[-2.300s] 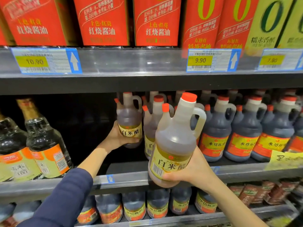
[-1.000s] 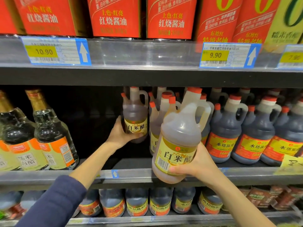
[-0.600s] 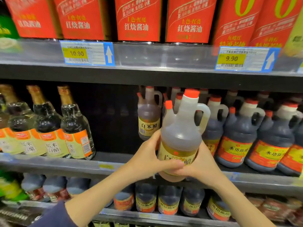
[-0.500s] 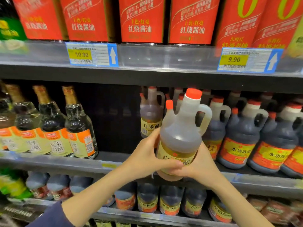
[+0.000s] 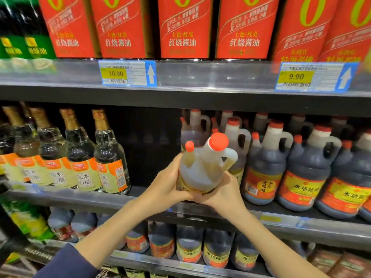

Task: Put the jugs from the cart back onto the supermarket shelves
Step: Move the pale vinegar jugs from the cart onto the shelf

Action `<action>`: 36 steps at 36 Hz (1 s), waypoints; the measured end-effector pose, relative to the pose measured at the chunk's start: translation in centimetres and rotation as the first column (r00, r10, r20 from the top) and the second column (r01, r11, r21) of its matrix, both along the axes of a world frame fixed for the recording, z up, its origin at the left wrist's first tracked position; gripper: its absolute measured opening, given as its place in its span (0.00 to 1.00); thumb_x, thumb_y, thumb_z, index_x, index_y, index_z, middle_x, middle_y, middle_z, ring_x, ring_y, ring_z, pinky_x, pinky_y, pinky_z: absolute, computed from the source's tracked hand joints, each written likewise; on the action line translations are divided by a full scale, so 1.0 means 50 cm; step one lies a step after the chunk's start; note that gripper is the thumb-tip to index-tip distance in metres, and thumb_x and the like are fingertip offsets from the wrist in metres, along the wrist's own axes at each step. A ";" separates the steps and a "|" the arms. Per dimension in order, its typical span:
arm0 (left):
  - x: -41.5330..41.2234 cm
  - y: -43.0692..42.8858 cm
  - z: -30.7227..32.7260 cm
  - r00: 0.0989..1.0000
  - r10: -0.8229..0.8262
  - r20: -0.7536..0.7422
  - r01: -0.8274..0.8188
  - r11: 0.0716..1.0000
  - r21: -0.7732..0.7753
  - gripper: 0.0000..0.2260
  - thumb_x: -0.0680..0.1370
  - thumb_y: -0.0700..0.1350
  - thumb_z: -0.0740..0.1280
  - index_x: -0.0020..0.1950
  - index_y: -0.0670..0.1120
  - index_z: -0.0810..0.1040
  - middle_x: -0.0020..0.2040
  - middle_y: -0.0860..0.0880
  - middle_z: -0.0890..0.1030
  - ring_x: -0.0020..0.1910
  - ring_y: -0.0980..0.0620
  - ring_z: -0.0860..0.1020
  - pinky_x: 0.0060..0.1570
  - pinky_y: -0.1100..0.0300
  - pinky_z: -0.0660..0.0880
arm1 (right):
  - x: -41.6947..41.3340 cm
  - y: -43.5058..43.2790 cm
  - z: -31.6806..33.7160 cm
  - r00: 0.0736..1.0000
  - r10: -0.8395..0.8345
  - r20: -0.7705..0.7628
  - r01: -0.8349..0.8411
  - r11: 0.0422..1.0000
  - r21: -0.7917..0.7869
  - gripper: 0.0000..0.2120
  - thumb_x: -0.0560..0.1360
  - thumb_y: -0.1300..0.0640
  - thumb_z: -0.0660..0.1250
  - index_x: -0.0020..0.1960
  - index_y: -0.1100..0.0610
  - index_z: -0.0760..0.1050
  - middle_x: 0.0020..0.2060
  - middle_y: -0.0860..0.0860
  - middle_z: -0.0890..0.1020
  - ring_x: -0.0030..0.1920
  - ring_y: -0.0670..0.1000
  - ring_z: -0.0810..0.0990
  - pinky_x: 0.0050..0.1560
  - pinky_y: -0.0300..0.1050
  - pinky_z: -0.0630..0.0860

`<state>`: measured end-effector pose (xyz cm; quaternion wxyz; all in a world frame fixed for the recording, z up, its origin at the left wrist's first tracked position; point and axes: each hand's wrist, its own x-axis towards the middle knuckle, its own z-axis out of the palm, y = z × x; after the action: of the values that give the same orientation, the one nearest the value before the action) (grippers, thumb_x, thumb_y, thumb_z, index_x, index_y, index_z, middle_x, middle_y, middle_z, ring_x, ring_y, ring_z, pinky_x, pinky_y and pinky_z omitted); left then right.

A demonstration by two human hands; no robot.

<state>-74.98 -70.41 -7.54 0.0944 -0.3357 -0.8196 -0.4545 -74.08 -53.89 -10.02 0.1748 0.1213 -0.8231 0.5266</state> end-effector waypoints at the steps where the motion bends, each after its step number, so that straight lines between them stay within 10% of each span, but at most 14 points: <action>1: -0.007 -0.004 -0.007 1.000 0.005 0.015 -0.005 1.000 -0.004 0.38 0.70 0.45 0.77 0.70 0.62 0.56 0.64 0.66 0.69 0.64 0.68 0.69 0.57 0.74 0.69 | -0.005 -0.003 -0.004 1.000 -0.018 -0.021 0.018 0.999 0.039 0.32 0.54 0.39 0.75 0.54 0.53 0.75 0.45 0.43 0.79 0.51 0.43 0.78 0.44 0.23 0.69; 9: -0.044 -0.026 -0.068 0.986 0.020 0.165 -0.025 0.999 0.029 0.41 0.67 0.51 0.77 0.73 0.51 0.58 0.66 0.61 0.70 0.66 0.64 0.70 0.63 0.67 0.71 | -0.028 -0.011 -0.023 1.000 0.008 -0.015 -0.005 0.981 0.196 0.38 0.58 0.50 0.81 0.63 0.59 0.71 0.56 0.51 0.80 0.60 0.51 0.77 0.56 0.48 0.78; 23: -0.134 -0.034 -0.074 0.942 0.031 0.334 -0.014 0.998 -0.054 0.41 0.66 0.57 0.75 0.73 0.46 0.62 0.62 0.54 0.76 0.60 0.62 0.76 0.56 0.66 0.75 | -0.037 -0.028 -0.027 0.996 -0.060 0.070 0.045 0.979 0.200 0.24 0.67 0.53 0.77 0.56 0.61 0.73 0.49 0.51 0.79 0.50 0.45 0.76 0.44 0.33 0.70; 36: -0.125 -0.067 -0.087 0.953 0.072 0.294 -0.018 0.983 -0.181 0.43 0.60 0.66 0.75 0.70 0.51 0.65 0.65 0.59 0.73 0.63 0.64 0.73 0.61 0.68 0.72 | -0.010 -0.003 -0.048 0.976 -0.203 0.075 0.184 0.961 0.207 0.28 0.63 0.43 0.77 0.50 0.65 0.80 0.44 0.57 0.85 0.48 0.52 0.82 0.47 0.53 0.80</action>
<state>-81.24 -73.78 -11.89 -0.0505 -0.2511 -0.8689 -0.4235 -74.58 -54.06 -12.42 0.1729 0.0314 -0.8868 0.4275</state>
